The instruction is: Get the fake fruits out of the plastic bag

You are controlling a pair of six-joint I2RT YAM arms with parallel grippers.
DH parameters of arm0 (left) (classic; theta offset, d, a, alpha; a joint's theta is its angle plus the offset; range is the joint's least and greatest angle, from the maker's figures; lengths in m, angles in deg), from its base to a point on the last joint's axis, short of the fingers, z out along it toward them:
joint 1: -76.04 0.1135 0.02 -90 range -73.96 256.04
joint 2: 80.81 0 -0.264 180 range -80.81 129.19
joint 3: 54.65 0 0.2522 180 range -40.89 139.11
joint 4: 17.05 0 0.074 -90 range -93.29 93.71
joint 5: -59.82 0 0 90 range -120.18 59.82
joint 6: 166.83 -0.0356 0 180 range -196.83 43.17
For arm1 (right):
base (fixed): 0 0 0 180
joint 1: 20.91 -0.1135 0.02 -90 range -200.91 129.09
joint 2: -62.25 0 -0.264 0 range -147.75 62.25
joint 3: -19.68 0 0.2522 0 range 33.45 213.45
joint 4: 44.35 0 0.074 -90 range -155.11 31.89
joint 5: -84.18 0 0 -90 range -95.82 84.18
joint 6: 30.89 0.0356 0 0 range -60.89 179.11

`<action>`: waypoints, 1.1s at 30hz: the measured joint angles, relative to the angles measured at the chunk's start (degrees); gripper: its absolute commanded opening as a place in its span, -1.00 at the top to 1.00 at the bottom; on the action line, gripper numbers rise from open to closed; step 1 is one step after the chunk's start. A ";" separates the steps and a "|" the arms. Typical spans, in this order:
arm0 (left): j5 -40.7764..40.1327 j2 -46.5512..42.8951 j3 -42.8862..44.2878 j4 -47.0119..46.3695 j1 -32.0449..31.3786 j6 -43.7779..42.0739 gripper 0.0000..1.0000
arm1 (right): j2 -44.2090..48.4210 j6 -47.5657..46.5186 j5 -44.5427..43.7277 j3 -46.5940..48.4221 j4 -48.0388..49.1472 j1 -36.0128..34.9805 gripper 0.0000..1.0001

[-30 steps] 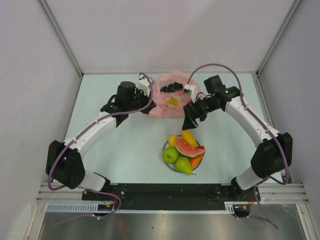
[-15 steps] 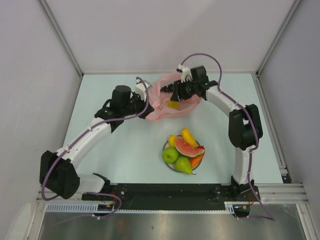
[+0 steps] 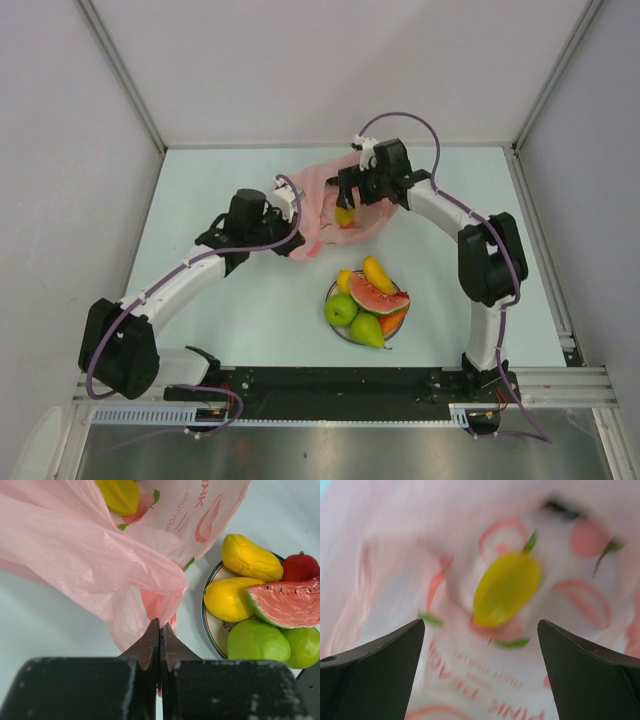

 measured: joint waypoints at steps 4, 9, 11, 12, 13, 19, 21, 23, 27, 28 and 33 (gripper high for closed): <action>-0.02 0.00 0.00 -0.35 0.00 0.00 0.99 | -6.91 0.35 -3.19 10.01 1.20 0.63 -0.99; -0.04 0.00 0.44 -0.44 0.02 -0.11 0.99 | -13.94 3.10 -7.10 16.31 0.37 0.24 -0.99; -0.09 0.00 0.68 -0.48 0.02 -0.31 0.99 | -15.54 4.39 -8.66 16.50 -0.48 -0.13 -0.99; -0.15 0.00 0.76 -0.59 0.02 -0.44 0.99 | -16.15 4.92 -9.33 16.50 -1.29 -0.42 -1.00; -0.17 0.00 0.76 -0.68 0.02 -0.48 0.99 | -16.59 5.38 -10.16 16.50 -2.08 -0.76 -1.00; -0.44 0.00 0.76 -0.92 0.02 -0.52 0.99 | -17.59 6.93 -14.58 16.48 -3.39 -2.97 -0.32; -0.44 0.00 0.76 -0.94 0.04 -0.50 0.99 | -17.66 7.06 -15.32 16.48 -3.32 -3.50 0.00; -0.44 0.00 0.76 -0.94 0.07 -0.50 0.99 | -17.70 6.97 -15.45 16.48 -3.30 -3.52 0.16; -0.44 0.00 0.76 -1.25 0.07 -0.50 0.99 | -17.59 5.75 -14.34 16.15 -2.34 -2.75 0.59; -0.44 0.00 0.76 -1.42 0.07 -0.48 0.99 | -17.29 5.25 -13.66 15.74 -1.70 -2.51 0.62; -0.44 0.00 0.76 -1.99 0.07 -0.48 0.99 | -12.33 1.62 -8.17 12.41 0.13 -1.73 0.75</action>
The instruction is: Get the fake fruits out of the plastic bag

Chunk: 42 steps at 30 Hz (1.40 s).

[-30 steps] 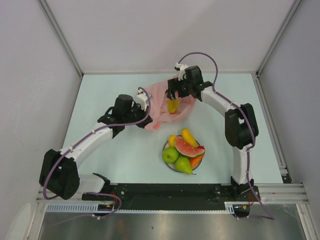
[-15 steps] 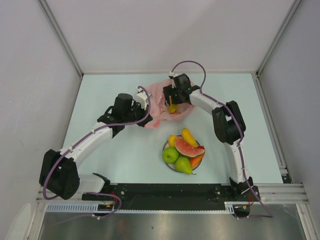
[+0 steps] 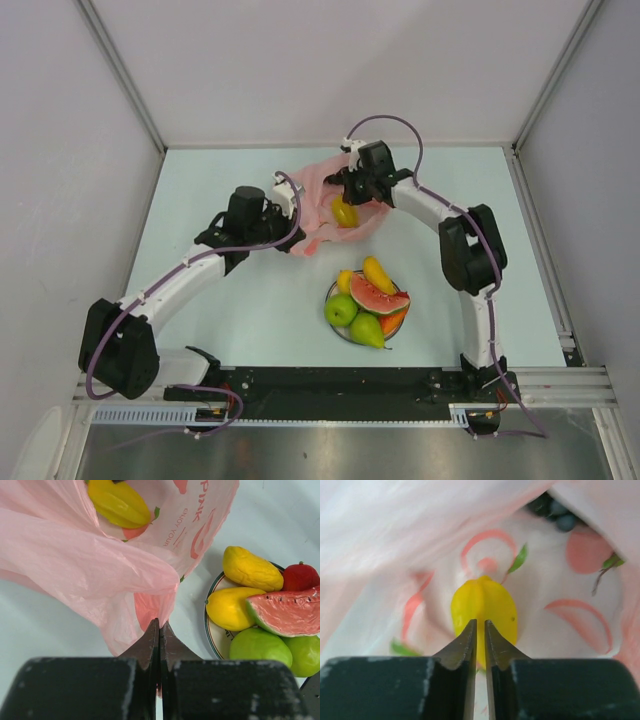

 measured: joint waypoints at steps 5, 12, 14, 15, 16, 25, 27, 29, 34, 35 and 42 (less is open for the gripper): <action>0.02 0.00 0.00 -0.33 0.00 0.02 0.99 | 8.50 -3.28 6.21 -6.51 -2.08 0.26 0.73; 0.02 0.00 0.00 -1.01 0.04 0.04 0.99 | 19.23 -4.04 10.23 -12.20 -0.26 0.31 -0.52; 0.04 0.00 0.00 -1.05 0.04 0.04 0.99 | 17.84 -4.50 10.25 -11.82 0.83 -0.04 -0.68; 0.04 0.00 0.00 -1.01 0.04 0.02 0.99 | 16.22 -5.11 9.92 -10.88 0.87 -0.28 -0.71; 0.02 0.00 0.00 -1.01 0.04 0.02 0.99 | 13.90 -5.75 9.53 -9.51 0.92 -0.59 -0.73; -0.35 -0.57 0.00 -0.52 0.04 -0.87 0.99 | -5.11 -12.92 7.06 1.22 -0.85 -2.23 -0.67; -0.48 -0.85 0.00 -0.55 0.07 -1.03 0.99 | -6.38 -14.40 6.75 1.95 -1.29 -2.23 -0.54; -0.52 -0.92 0.00 -0.59 0.13 -1.03 0.99 | -6.47 -15.43 6.67 1.97 -1.81 -2.23 -0.30; -0.52 -0.92 0.00 -0.70 0.68 -0.98 0.99 | -5.84 -16.44 6.64 1.38 -1.27 -1.95 -0.50; -0.50 -0.92 0.00 -0.72 0.81 -0.98 0.99 | -5.57 -16.48 6.67 1.11 -1.29 -1.90 -0.56; -0.42 -0.81 0.02 -1.01 1.31 -0.96 0.99 | -4.74 -16.68 6.49 2.23 -1.14 -1.68 -0.71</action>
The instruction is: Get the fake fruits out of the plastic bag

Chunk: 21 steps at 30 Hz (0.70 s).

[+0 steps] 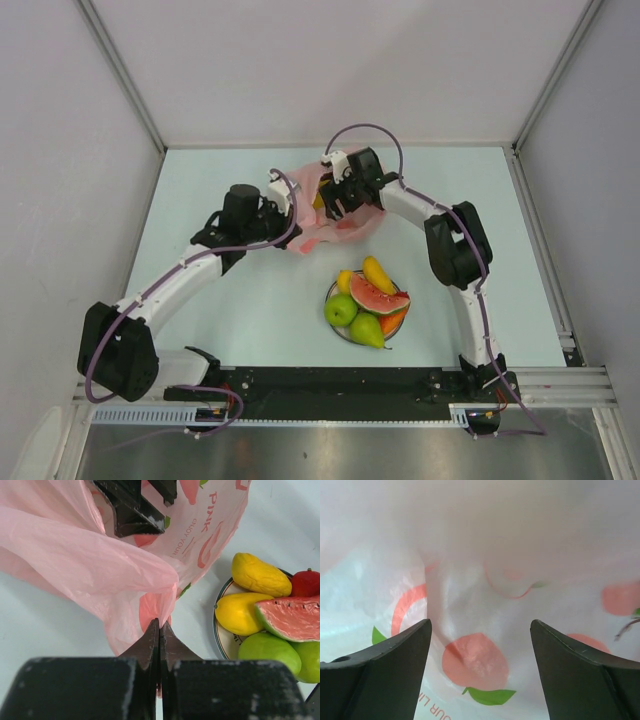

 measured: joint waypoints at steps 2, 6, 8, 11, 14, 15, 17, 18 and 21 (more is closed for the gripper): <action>0.00 0.00 0.22 0.42 0.35 -0.02 0.99 | -0.04 0.35 -0.66 1.53 0.07 0.17 -0.71; 0.04 0.00 1.66 1.31 1.49 -0.04 0.99 | -0.87 0.61 -1.14 6.73 0.81 0.33 -0.83; 0.04 0.02 2.73 1.90 2.01 -0.15 0.99 | -1.99 -0.37 -1.05 9.84 1.62 0.22 -0.86; -0.04 0.46 5.03 2.86 2.54 -1.01 0.99 | -4.46 -1.60 -0.92 14.47 2.08 0.26 -0.96; -0.09 1.20 6.84 3.30 2.60 -1.70 0.99 | -8.26 1.79 -2.54 19.87 1.51 0.50 -1.00; -0.11 1.42 7.26 3.45 2.60 -1.86 1.00 | -10.10 3.89 -3.85 22.58 0.46 0.48 -0.99; -0.11 1.75 7.80 3.67 2.64 -2.01 0.99 | -13.62 9.29 -5.86 27.85 -1.77 0.66 -0.99; -0.13 1.84 7.96 3.87 2.64 -2.03 1.00 | -15.02 11.87 -6.49 29.88 -3.02 0.79 -0.99; -0.13 1.86 8.17 4.70 2.69 -2.05 0.99 | -16.55 18.01 -7.89 31.30 -5.68 0.81 -1.00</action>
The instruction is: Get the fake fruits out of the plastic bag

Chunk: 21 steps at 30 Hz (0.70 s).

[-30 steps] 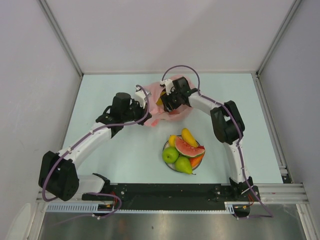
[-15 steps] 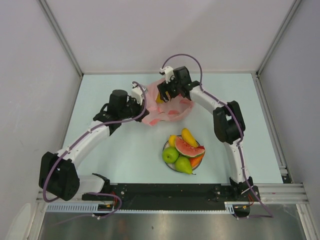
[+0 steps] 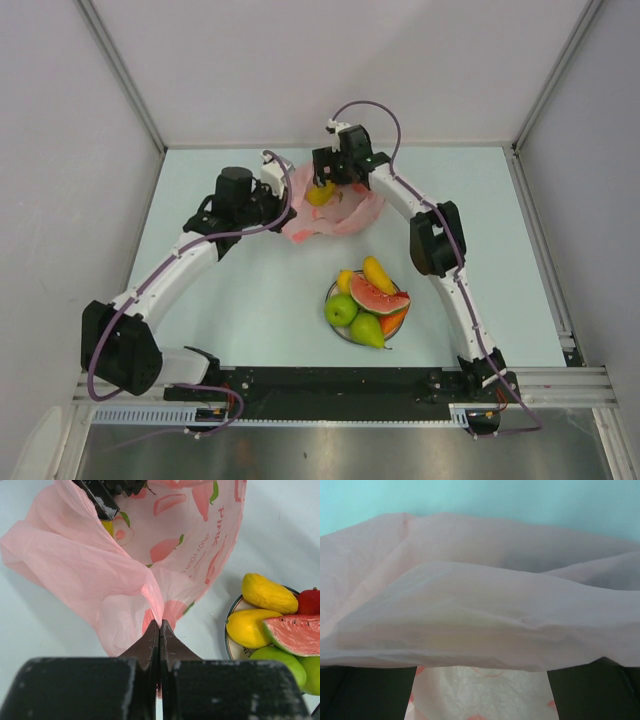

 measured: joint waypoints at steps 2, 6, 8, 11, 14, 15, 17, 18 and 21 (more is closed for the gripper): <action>0.00 0.00 0.02 0.24 0.02 0.02 0.99 | -0.57 3.78 -0.74 0.15 -1.44 -0.11 -0.99; 0.00 0.00 0.02 1.09 0.02 0.02 0.99 | -1.86 9.07 -3.39 1.07 -2.91 -1.73 -1.00; 0.00 0.00 0.02 1.57 0.02 0.02 0.99 | -2.89 10.80 -4.39 2.03 -2.97 -2.73 -0.99; 0.00 0.00 0.02 2.14 0.02 0.02 0.99 | -4.90 12.81 -5.73 3.78 -2.93 -4.07 -0.99; -0.02 0.00 0.02 2.95 0.02 0.02 0.99 | -7.41 13.77 -7.76 5.81 -2.69 -5.20 -0.96; -0.02 0.00 0.02 3.08 0.02 0.02 0.99 | -7.89 13.75 -8.00 6.08 -2.54 -5.38 -0.94; -0.04 0.00 0.02 3.08 0.02 0.02 0.99 | -8.61 13.49 -8.92 6.97 -1.81 -5.42 -0.86; -0.04 0.00 0.02 3.08 0.02 0.02 0.99 | -8.61 13.14 -9.22 6.99 -1.73 -5.29 -0.82; -0.07 0.00 0.04 3.08 0.02 0.02 0.99 | -8.63 11.52 -9.27 7.04 -1.36 -4.59 -0.73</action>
